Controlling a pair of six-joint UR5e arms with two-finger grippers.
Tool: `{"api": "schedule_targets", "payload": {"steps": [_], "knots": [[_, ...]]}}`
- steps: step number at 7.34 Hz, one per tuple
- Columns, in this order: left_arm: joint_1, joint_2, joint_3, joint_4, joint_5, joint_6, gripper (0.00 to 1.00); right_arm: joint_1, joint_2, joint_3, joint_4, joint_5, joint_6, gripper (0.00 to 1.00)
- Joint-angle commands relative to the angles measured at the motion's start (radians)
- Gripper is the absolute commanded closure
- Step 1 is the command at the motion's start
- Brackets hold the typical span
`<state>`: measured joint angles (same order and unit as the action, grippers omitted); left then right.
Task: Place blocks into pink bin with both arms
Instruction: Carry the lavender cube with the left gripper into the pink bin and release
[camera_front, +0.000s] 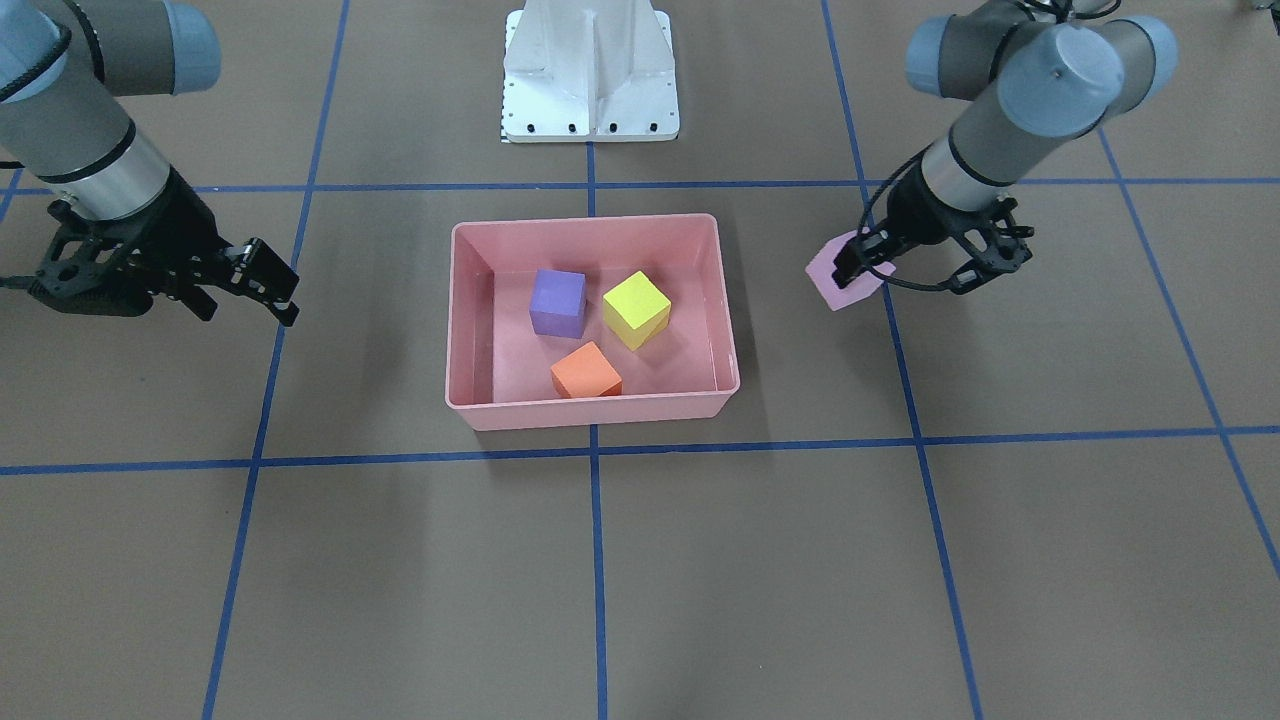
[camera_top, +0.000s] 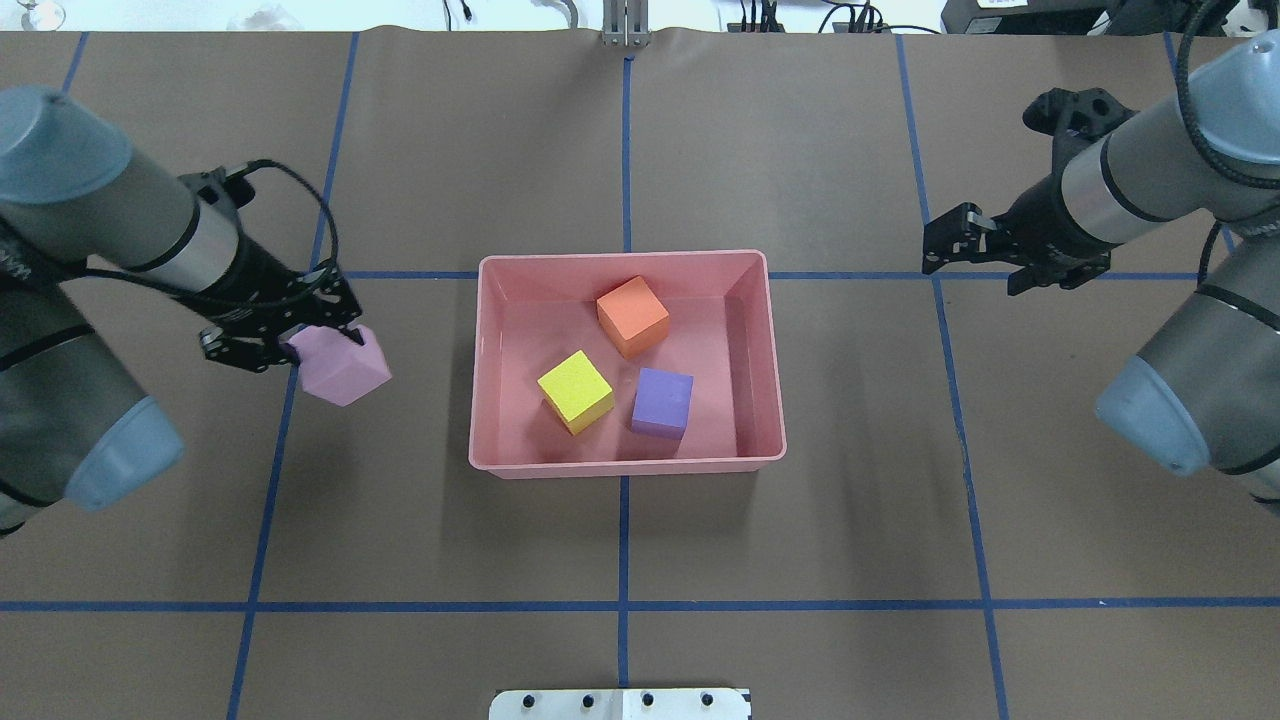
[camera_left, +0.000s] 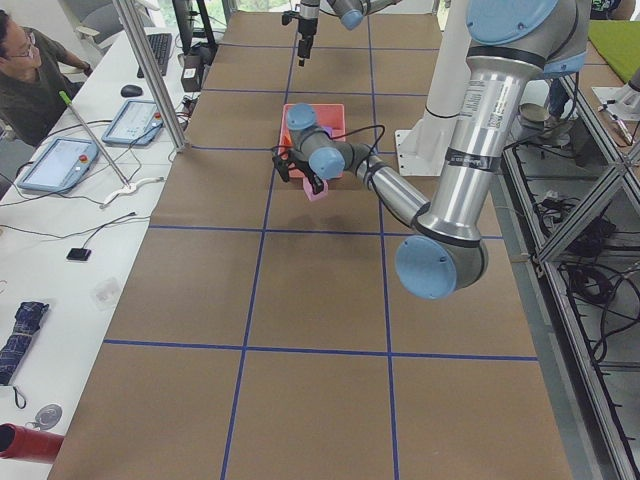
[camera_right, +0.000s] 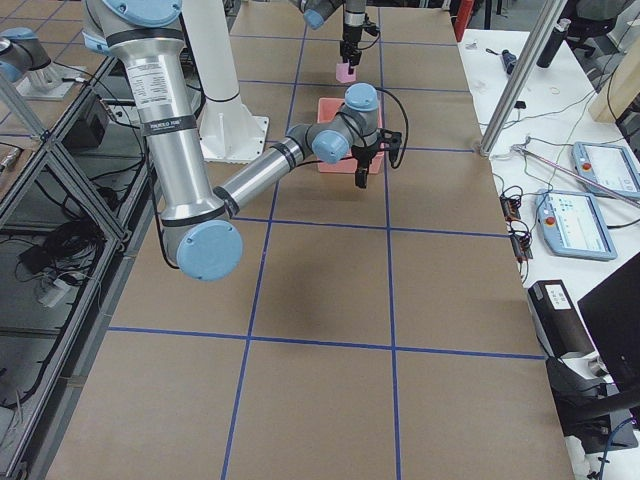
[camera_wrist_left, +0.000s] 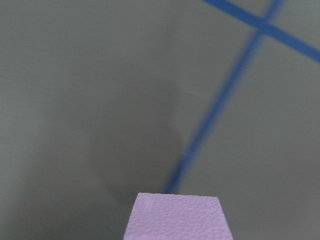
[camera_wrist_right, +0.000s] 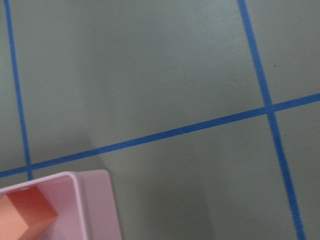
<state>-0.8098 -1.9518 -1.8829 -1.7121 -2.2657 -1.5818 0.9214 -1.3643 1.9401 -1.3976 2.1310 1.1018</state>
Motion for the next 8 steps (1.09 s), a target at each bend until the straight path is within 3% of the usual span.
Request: {"api": "schedule_targets", "payload": {"steps": [1, 2, 4, 6, 7, 8], "knots": [[0.007, -0.357, 0.133, 0.141, -0.008, -0.108, 1.00, 0.024, -0.058, -0.003, 0.002, -0.003, -0.097, 0.00], [0.041, -0.454, 0.278, 0.135, 0.000, -0.115, 1.00, 0.022, -0.056, -0.004, 0.002, -0.005, -0.097, 0.00], [0.085, -0.498, 0.492, -0.054, 0.031, -0.112, 1.00, 0.020, -0.053, -0.010, 0.002, -0.005, -0.097, 0.00], [0.112, -0.510, 0.518, -0.073, 0.080, -0.107, 1.00, 0.020, -0.052, -0.018, 0.003, -0.005, -0.096, 0.00], [0.121, -0.509, 0.521, -0.072, 0.081, -0.109, 0.92, 0.020, -0.049, -0.018, 0.003, -0.005, -0.096, 0.00], [0.121, -0.507, 0.522, -0.070, 0.083, -0.107, 0.66, 0.020, -0.048, -0.020, 0.003, -0.005, -0.096, 0.00]]}}
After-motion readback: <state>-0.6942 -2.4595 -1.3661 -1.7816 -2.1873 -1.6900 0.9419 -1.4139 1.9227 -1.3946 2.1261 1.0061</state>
